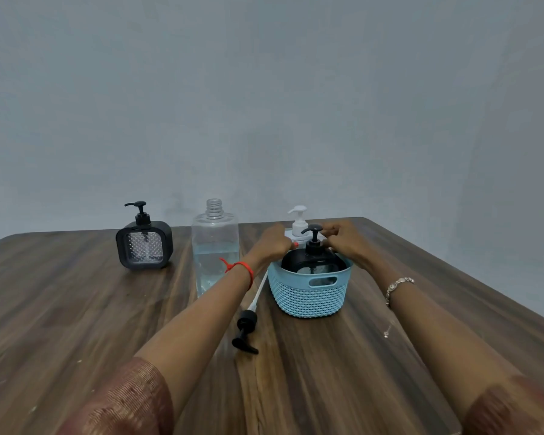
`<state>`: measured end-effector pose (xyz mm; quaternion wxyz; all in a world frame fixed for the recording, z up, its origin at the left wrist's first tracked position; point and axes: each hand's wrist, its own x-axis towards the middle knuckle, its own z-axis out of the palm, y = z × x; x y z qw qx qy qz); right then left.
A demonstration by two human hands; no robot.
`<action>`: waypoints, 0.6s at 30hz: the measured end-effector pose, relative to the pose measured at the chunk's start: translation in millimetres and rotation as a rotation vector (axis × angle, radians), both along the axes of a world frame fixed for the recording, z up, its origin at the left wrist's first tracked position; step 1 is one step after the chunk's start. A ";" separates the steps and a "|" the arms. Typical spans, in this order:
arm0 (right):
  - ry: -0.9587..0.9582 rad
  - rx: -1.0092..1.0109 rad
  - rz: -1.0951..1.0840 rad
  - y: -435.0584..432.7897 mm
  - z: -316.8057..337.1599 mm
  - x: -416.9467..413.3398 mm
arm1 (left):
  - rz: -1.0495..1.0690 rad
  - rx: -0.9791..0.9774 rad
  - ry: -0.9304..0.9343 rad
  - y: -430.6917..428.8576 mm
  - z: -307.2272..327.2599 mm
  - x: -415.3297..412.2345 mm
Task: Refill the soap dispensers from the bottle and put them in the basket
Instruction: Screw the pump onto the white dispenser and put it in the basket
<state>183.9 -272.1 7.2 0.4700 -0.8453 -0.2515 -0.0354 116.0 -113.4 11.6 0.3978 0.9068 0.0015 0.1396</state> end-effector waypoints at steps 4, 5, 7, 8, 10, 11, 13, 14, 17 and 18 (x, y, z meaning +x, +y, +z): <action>-0.033 -0.061 -0.025 0.2 1.8 -1.2 | 0.028 0.163 0.048 -1.6 1.2 -1.2; -0.033 -0.074 -0.027 0.1 2.6 -1.6 | 0.024 0.192 0.056 -1.9 1.4 -1.6; -0.031 -0.116 -0.017 0.2 3.7 -3.1 | 0.008 0.260 0.078 -3.3 2.4 -3.1; -0.032 -0.142 -0.009 0.2 3.9 -4.9 | 0.000 0.294 0.089 -4.0 3.2 -4.0; -0.043 -0.178 0.004 0.3 4.0 -8.1 | -0.024 0.340 0.099 -5.9 3.8 -5.0; -0.049 -0.184 0.004 0.6 4.2 -9.7 | -0.044 0.363 0.102 -6.8 3.6 -5.8; -0.041 -0.185 -0.008 0.9 5.4 -11.7 | -0.070 0.395 0.116 -7.9 2.4 -7.5; -0.035 -0.193 -0.015 0.8 5.8 -11.7 | -0.073 0.398 0.127 -8.1 1.2 -7.8; -0.026 -0.217 -0.069 1.4 8.7 -17.3 | -0.071 0.402 0.128 -9.2 -0.7 -12.0; -0.042 -0.185 -0.105 2.1 10.4 -20.4 | -0.074 0.415 0.126 -9.0 -0.5 -14.4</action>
